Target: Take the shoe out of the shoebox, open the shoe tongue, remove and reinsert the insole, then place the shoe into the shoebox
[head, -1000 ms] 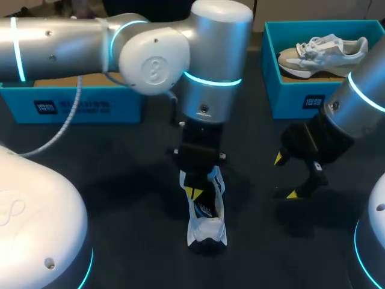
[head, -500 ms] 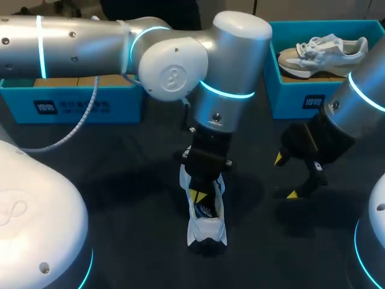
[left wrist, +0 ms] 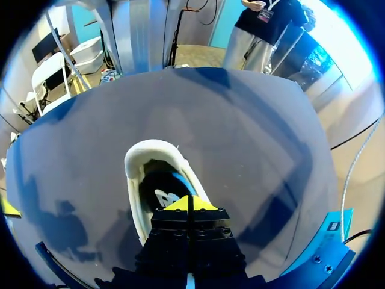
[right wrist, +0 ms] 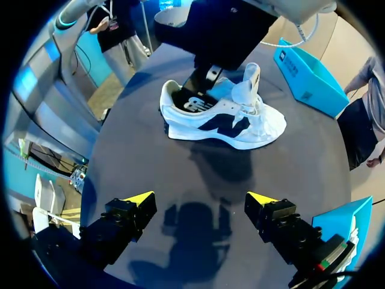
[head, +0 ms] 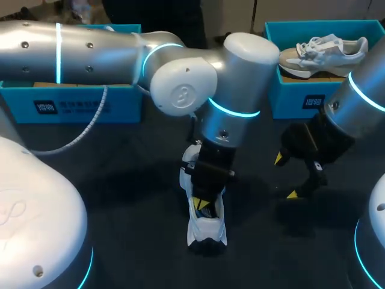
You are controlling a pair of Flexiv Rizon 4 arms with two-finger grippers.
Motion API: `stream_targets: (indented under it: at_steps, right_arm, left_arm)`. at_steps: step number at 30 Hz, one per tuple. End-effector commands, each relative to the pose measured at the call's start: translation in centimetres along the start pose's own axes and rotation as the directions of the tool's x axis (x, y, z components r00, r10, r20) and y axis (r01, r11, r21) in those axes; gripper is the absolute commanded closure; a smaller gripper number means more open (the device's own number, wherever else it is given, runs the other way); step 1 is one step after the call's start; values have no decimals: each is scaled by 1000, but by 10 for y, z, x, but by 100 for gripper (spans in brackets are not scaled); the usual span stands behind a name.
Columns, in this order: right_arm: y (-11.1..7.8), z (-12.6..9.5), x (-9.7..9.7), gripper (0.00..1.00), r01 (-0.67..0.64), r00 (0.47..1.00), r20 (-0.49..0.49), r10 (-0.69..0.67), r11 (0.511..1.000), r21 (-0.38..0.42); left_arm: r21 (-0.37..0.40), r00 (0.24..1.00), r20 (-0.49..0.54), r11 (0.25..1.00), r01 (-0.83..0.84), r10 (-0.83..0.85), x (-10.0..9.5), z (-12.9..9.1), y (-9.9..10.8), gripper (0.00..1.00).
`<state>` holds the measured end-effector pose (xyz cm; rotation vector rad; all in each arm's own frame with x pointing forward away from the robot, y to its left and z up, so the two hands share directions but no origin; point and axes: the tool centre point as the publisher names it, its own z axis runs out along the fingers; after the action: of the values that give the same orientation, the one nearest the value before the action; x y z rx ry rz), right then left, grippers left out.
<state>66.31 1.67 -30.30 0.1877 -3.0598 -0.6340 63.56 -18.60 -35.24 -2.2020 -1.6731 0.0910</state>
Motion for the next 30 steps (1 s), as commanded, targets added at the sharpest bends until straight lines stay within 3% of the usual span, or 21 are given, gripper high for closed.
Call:
stream_targets:
  at_steps: [1,6,13,30]
  right_arm:
    - [0,1,1,0,0,1000,1,0,1000,2]
    - [0,1,1,0,0,1000,1,0,1000,2]
    - [0,1,1,0,0,1000,1,0,1000,2]
    - [0,1,1,0,0,1000,1,0,1000,2]
  left_arm:
    - [6,1000,-14,1000,9,-9,-6,6,6,100]
    - [6,1000,-8,1000,8,-8,-11,10,7,100]
    - [-47,999,20,998,42,-41,4,-5,3,100]
    - [-25,999,-7,998,53,-54,6,19,14,100]
